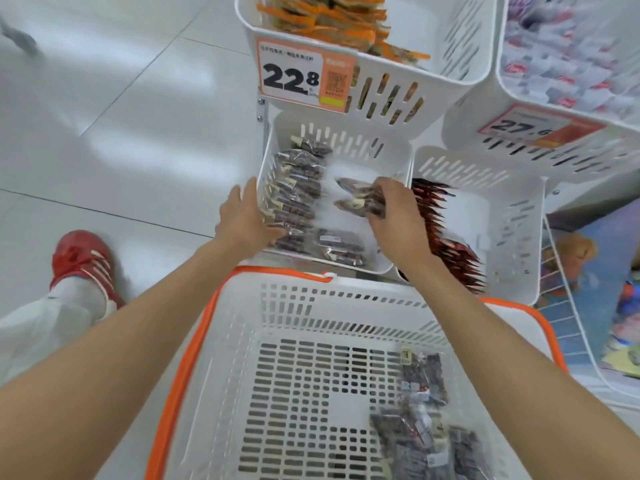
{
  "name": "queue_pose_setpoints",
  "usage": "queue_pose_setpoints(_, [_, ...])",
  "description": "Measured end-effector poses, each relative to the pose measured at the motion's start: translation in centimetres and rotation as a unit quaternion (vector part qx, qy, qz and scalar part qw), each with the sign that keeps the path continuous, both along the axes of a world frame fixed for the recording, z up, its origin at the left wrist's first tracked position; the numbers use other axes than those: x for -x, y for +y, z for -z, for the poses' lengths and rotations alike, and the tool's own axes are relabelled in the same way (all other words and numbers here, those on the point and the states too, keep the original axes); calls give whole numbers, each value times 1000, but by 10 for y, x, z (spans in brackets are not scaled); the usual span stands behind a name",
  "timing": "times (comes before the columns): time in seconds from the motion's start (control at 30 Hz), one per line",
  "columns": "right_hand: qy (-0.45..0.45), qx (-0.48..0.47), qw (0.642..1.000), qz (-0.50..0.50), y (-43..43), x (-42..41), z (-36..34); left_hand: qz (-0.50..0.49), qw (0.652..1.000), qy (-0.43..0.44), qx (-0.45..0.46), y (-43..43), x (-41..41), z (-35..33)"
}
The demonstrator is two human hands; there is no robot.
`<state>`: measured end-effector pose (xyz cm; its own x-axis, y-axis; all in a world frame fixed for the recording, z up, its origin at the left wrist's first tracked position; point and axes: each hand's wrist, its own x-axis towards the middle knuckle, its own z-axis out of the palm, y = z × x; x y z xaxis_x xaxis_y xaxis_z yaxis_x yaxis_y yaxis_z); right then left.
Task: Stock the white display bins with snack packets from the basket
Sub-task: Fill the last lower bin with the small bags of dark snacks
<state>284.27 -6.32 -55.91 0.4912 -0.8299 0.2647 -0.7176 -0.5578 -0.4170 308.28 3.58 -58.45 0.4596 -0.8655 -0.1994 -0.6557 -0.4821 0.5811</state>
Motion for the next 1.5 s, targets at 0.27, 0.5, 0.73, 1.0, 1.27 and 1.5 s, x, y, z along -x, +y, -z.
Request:
queue_pose_setpoints(0.27, [164, -166, 968, -88, -38, -19, 65, 18, 990, 141, -5, -19, -10, 47])
queue_pose_setpoints(0.5, [50, -301, 950, -68, -34, -24, 55, 3, 991, 133, 10, -21, -8, 57])
queue_pose_setpoints(0.73, [160, -392, 906, -8, -12, -8, 43, -13, 988, 149, 27, -23, -9, 57])
queue_pose_setpoints(1.0, [40, -376, 926, 9, -3, -4, 50, -18, 989, 144, 11, -23, -6, 54])
queue_pose_setpoints(1.27, [34, -297, 954, -11, 22, 7, 2, -30, 998, -38, 28, 3, 22, 3])
queue_pose_setpoints(1.5, [-139, -145, 977, 66, 118, 81, -34, 87, 975, 107, 173, 63, 118, -27])
